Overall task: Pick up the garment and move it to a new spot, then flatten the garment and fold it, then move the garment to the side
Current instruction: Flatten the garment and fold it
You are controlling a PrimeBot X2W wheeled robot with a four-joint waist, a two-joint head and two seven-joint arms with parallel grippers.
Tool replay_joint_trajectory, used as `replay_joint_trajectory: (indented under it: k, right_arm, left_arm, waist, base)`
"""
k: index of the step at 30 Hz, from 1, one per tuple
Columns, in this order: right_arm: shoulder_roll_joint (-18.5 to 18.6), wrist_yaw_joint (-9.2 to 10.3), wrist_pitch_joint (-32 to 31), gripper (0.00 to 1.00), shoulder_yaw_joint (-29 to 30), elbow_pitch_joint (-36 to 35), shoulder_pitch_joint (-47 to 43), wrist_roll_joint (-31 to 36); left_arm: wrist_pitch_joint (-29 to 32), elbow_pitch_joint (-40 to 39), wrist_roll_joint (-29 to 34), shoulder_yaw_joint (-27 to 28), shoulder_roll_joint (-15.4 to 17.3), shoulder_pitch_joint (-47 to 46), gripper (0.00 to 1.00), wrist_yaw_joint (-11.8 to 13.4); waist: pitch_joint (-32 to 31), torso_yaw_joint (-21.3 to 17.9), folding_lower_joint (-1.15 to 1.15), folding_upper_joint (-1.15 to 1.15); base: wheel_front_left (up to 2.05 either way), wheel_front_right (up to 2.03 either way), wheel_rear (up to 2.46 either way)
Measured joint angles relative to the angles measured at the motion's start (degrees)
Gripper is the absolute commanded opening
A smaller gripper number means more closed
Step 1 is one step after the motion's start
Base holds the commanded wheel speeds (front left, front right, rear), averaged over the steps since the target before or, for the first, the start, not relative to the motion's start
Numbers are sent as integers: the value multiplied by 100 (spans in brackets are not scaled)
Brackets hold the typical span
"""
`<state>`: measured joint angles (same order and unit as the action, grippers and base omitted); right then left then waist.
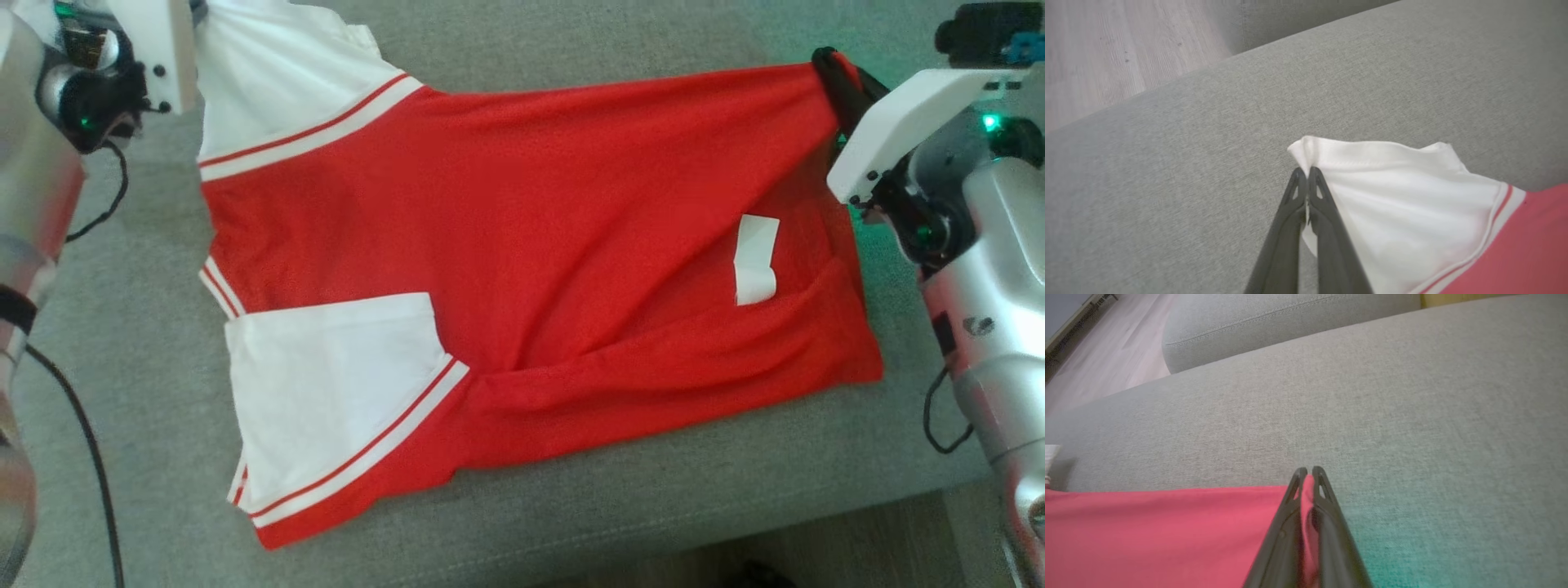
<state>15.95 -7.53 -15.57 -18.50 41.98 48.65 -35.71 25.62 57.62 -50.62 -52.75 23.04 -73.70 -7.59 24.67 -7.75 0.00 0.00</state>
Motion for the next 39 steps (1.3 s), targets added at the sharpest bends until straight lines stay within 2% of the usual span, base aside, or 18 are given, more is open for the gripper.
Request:
replay_joint_trajectory:
  k: [7, 15, 20, 21, 22, 23, 24, 28, 32, 39]
  right_arm:
    - [230, 0, 155, 0, -326, 76, -35, -168]
    - [667, 0, 235, 0, -528, 101, -689, -478]
    - [817, 0, 254, 0, -693, 142, -889, -690]
    - [817, 0, 254, 0, -693, 142, -889, -690]
    - [846, 0, 253, 0, -745, 180, -966, -737]
    - [846, 0, 253, 0, -745, 180, -966, -737]
    - [861, 0, 247, 0, -821, 231, -1028, -780]
    - [909, 0, 194, 0, -983, 245, -1128, -865]
    - [1087, 0, -8, 0, -1233, 148, -1206, -1015]
    - [1452, 0, -604, 0, -1774, -312, -1443, -1354]
  left_arm:
    - [-49, -333, -278, -242, 0, 152, 0, 1]
    - [364, -1268, -826, -680, 382, 649, 0, 1]
    - [1167, -2102, -1325, -1045, 781, 900, 0, 1]
    - [1167, -2102, -1325, -1045, 781, 900, 0, 1]
    - [1504, -2368, -1538, -1163, 922, 995, 0, 1]
    - [1504, -2368, -1538, -1163, 922, 995, 0, 1]
    - [1817, -2613, -1758, -1221, 1042, 1107, 0, 1]
    - [2250, -2959, -2045, -1349, 1226, 1295, 0, 1]
    - [2554, -3331, -2326, -1399, 1399, 1603, 0, 23]
    - [2817, -3774, -2532, -1597, 1583, 2085, 0, 208]
  waist:
    - [-346, 168, 0, 0]
    - [-846, 429, -1, 1]
    - [-1182, 637, -1, 1]
    - [-1182, 637, -1, 1]
    - [-1287, 697, -1, 1]
    - [-1287, 697, -1, 1]
    - [-1385, 748, -1, 1]
    - [-1521, 806, -1, 1]
    - [-1643, 844, -1, 1]
    - [-1751, 804, -1, 1]
  base:
    - [0, 0, 0]
    - [0, 0, 0]
    - [0, 0, 0]
    - [0, 0, 0]
    - [0, 0, 0]
    - [0, 0, 0]
    - [0, 0, 0]
    - [0, 0, 0]
    - [0, 0, 0]
    - [0, 0, 0]
